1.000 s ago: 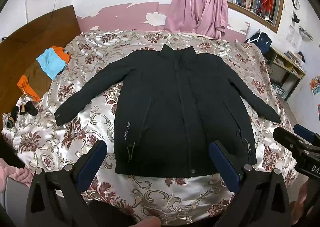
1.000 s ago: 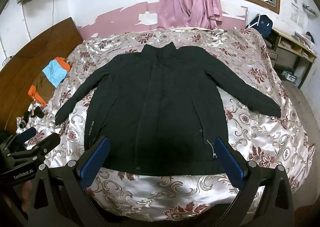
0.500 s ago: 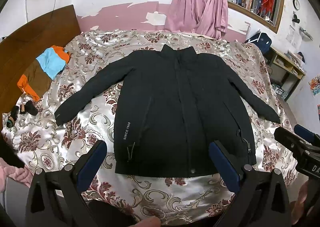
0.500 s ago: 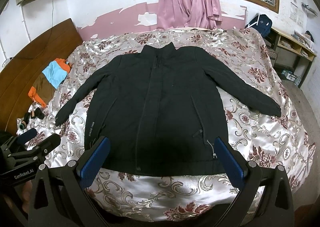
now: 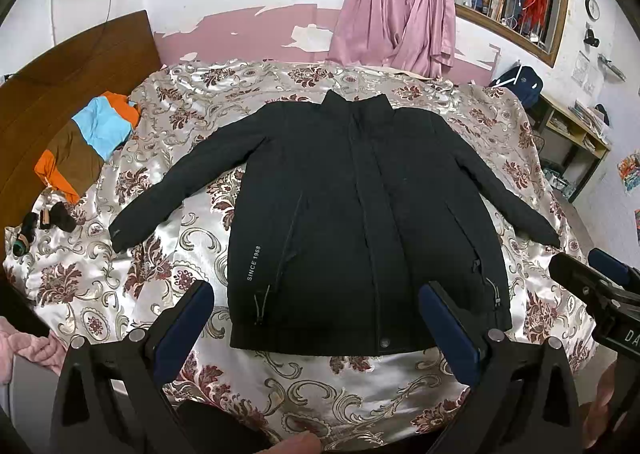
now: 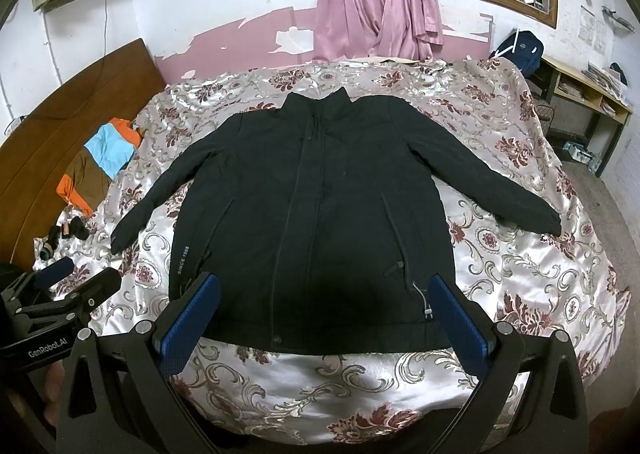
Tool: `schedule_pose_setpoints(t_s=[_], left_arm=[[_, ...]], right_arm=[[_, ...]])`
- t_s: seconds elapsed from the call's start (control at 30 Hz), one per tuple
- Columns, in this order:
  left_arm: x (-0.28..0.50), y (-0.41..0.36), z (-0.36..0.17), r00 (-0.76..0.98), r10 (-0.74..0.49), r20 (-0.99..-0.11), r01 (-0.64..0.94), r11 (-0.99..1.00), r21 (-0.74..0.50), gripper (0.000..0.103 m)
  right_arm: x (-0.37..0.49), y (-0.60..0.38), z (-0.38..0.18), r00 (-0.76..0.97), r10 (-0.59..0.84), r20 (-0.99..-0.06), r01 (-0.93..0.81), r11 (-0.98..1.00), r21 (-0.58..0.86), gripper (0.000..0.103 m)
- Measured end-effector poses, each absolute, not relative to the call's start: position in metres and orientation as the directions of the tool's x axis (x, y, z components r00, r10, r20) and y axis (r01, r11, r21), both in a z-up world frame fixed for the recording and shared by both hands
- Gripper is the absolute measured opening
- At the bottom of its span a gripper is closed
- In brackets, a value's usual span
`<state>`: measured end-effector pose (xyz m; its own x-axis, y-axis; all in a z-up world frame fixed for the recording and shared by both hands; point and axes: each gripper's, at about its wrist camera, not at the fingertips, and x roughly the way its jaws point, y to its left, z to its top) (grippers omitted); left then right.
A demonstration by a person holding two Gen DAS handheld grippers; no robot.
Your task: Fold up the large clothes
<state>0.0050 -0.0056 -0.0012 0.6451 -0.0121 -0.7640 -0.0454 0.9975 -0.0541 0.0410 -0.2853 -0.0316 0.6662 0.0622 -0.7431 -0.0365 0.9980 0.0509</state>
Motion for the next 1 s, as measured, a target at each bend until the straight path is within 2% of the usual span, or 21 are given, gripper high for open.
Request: schedule_pose_setpoints(t_s=[1.0], left_arm=[[0.0066, -0.0074, -0.0042, 0.643, -0.012, -0.766, -0.045, 0.998, -0.053, 0.103]], right_arm=[[0.0420, -0.2856, -0.0257, 0.663, 0.062, -0.746, -0.033, 0.998, 0.053, 0.102]])
